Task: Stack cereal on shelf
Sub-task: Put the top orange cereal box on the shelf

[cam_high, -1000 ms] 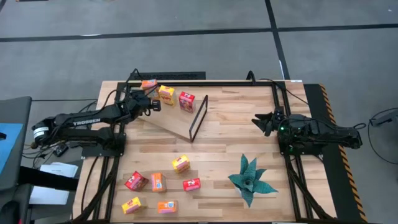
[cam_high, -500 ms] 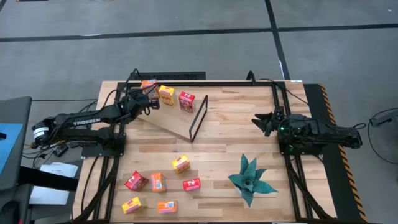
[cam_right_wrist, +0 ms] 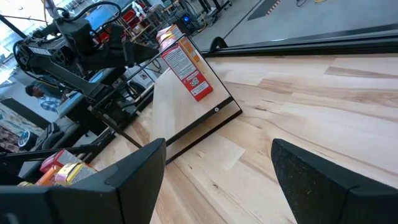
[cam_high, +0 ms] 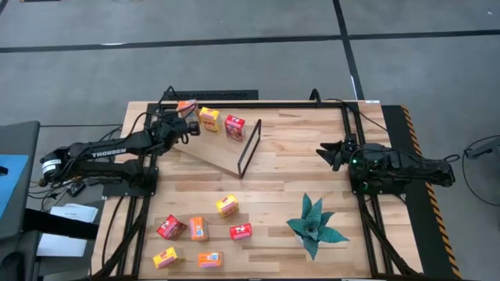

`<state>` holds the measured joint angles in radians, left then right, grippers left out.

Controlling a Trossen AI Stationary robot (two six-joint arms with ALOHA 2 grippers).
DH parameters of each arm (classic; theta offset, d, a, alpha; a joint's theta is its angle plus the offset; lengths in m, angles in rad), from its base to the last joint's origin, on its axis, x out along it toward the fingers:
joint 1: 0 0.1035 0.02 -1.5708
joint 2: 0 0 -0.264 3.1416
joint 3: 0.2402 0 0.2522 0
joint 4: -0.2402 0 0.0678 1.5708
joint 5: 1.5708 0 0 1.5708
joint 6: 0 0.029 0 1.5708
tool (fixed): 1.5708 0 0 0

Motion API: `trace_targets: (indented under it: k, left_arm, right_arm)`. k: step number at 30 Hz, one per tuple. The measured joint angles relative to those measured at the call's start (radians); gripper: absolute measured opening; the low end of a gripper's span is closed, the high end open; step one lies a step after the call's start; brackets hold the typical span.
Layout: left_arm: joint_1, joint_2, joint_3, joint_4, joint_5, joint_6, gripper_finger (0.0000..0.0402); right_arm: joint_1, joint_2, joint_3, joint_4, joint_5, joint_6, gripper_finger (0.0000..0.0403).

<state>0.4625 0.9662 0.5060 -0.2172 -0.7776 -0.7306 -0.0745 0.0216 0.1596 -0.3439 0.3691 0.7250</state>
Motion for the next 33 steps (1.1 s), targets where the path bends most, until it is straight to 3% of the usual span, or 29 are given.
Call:
trace_targets:
  k: [17, 33]
  left_arm:
    - [0.031, 0.118, -0.001, 0.083, 0.089, 0.033, 0.0000]
    - [0.037, 0.114, -0.001, 0.104, -0.019, 0.088, 0.0000]
  right_arm:
    - [0.000, 0.000, 0.000, 0.000, 0.000, 0.007, 0.0317]
    - [0.000, 0.000, 0.000, 0.000, 0.000, 0.008, 0.0317]
